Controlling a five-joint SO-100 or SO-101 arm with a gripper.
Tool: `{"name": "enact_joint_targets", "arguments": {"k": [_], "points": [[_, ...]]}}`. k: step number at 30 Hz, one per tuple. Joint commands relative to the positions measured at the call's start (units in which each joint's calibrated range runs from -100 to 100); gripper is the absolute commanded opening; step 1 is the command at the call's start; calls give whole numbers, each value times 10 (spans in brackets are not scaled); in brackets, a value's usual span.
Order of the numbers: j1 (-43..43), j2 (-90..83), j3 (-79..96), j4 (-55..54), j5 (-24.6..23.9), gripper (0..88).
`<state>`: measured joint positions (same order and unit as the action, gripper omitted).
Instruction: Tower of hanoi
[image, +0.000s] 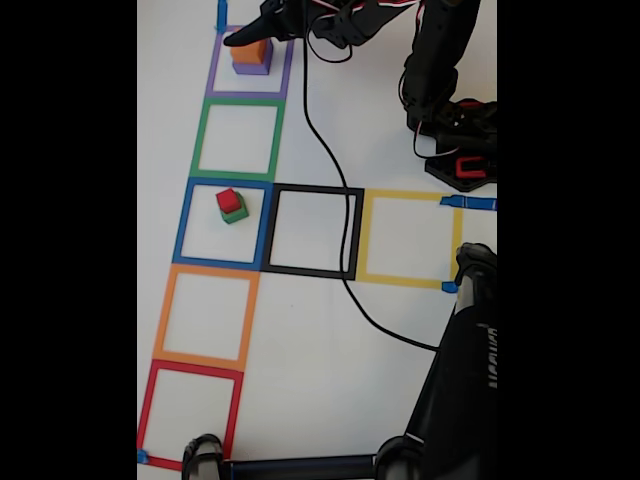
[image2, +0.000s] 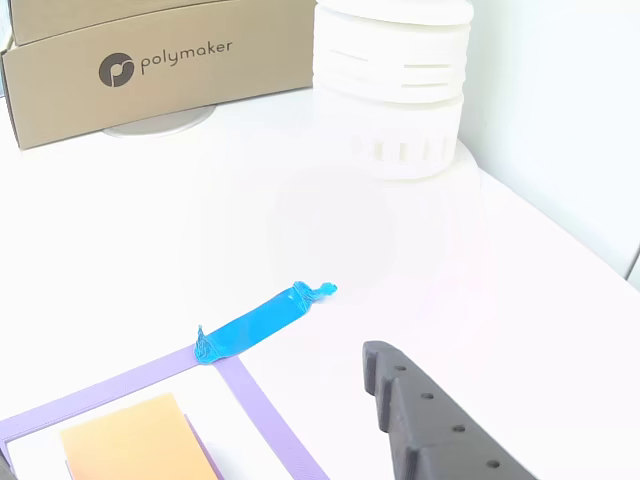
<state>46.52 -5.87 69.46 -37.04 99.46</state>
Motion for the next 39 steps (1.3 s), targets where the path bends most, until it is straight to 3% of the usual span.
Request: {"name": "enact_joint_targets", "arguments": {"k": [1, 19, 39], "points": [[-5, 33, -1, -73, 5, 485], [-33, 199, -34, -222, 5, 464], [-58, 245, -55, -237, 5, 416]]}}
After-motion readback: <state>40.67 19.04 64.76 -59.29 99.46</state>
